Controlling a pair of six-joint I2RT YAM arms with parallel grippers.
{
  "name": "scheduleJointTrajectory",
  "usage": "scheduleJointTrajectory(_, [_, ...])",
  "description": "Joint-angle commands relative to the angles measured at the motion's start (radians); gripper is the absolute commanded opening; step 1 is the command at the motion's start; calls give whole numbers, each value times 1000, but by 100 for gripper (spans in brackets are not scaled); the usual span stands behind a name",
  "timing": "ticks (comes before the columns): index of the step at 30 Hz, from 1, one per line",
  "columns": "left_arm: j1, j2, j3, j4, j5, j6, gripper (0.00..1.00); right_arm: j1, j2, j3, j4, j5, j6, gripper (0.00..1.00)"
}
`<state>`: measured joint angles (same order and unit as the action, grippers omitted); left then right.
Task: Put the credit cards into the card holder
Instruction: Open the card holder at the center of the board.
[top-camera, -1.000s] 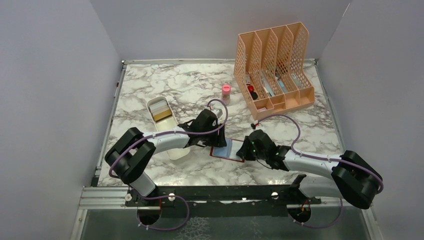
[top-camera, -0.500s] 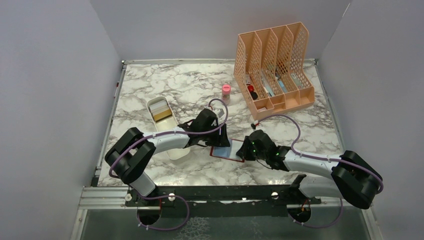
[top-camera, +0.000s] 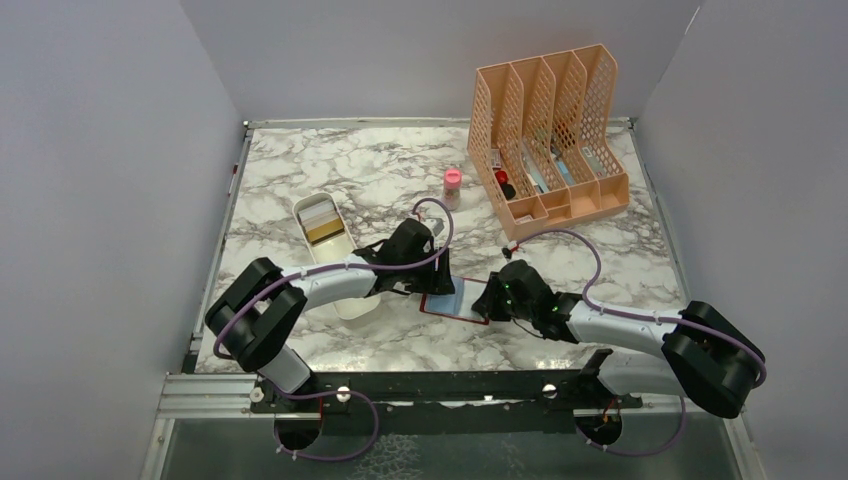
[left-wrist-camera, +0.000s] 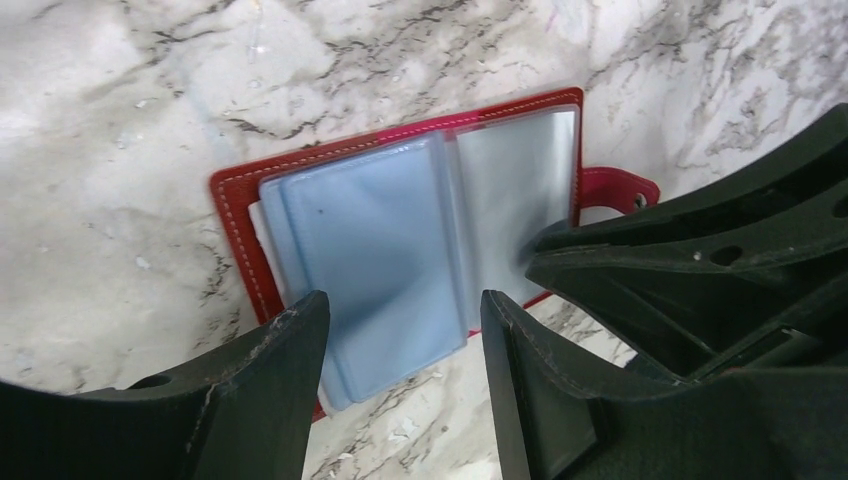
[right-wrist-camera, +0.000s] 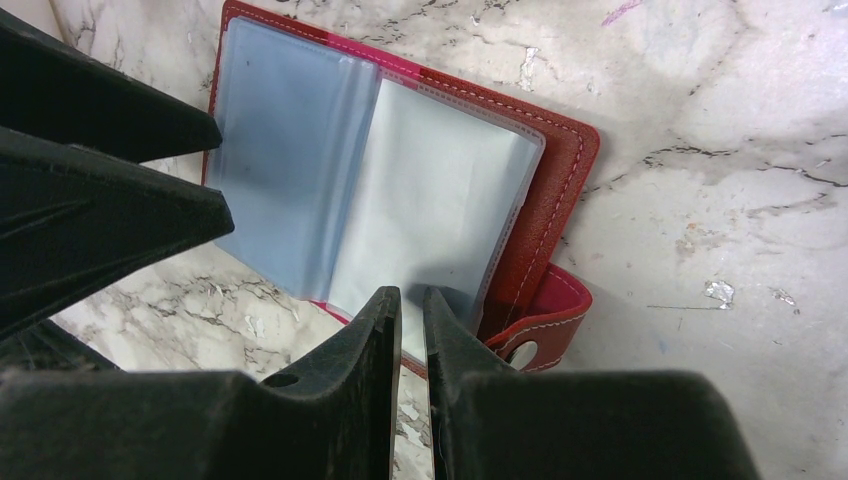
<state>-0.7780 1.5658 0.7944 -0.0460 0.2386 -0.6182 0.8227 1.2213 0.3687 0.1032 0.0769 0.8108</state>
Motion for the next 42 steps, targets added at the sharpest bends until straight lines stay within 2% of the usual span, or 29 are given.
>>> scheduleJointTrajectory(1, [2, -27, 0, -30, -63, 29, 61, -5, -5, -16, 2, -7, -1, 19])
scheduleJointTrajectory(30, [2, 24, -5, 30, 3, 17, 61, -5, -23, -18, -7, -2, -5, 19])
scheduleJointTrajectory(42, [2, 19, -14, 88, 100, -21, 61, -5, -23, -23, -2, -3, -6, 19])
